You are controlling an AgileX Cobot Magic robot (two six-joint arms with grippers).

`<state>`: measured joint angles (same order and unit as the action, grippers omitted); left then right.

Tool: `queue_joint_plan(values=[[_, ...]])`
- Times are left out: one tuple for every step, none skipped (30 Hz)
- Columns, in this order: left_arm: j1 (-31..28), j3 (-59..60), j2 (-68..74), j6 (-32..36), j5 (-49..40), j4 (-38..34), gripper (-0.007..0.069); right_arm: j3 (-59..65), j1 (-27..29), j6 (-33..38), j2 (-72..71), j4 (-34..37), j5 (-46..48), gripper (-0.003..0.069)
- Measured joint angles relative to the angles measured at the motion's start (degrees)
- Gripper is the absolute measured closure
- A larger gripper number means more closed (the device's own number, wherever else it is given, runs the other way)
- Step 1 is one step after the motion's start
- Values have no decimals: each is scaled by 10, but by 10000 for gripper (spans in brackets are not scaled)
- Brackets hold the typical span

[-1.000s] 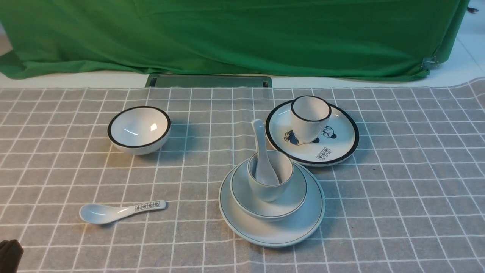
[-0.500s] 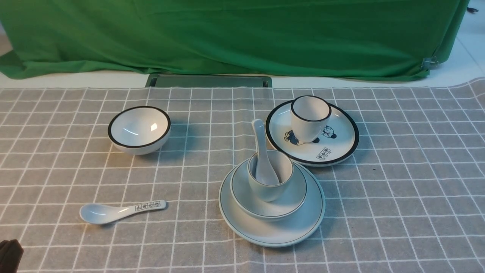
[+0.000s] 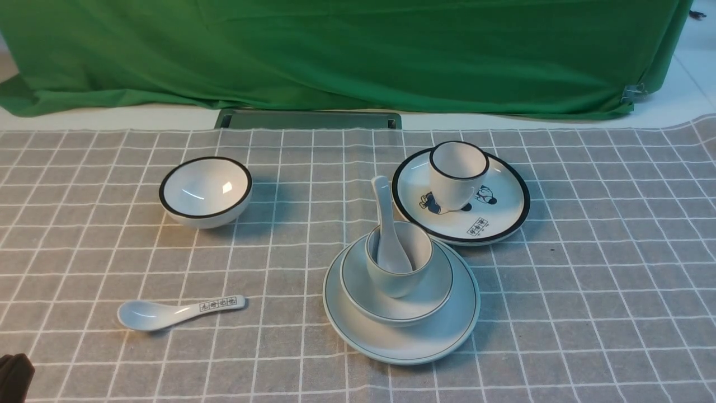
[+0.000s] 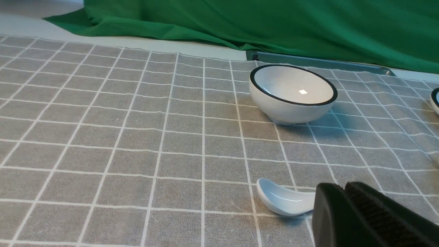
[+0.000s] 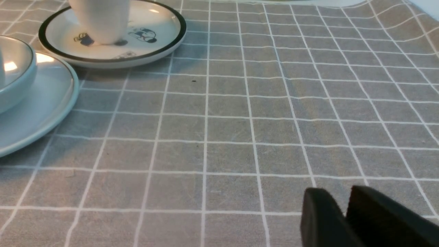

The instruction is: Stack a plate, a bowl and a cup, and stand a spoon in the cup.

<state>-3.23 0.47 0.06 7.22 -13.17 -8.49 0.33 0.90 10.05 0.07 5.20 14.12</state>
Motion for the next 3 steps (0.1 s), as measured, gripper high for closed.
queue_joint_plan(values=[[0, 0, 0, 0, 0, 0, 608, 0, 0, 0, 0, 0, 0, 496], [0, 0, 0, 0, 0, 0, 608, 0, 0, 0, 0, 0, 0, 496], [0, 0, 0, 0, 0, 0, 608, 0, 0, 0, 0, 0, 0, 496]])
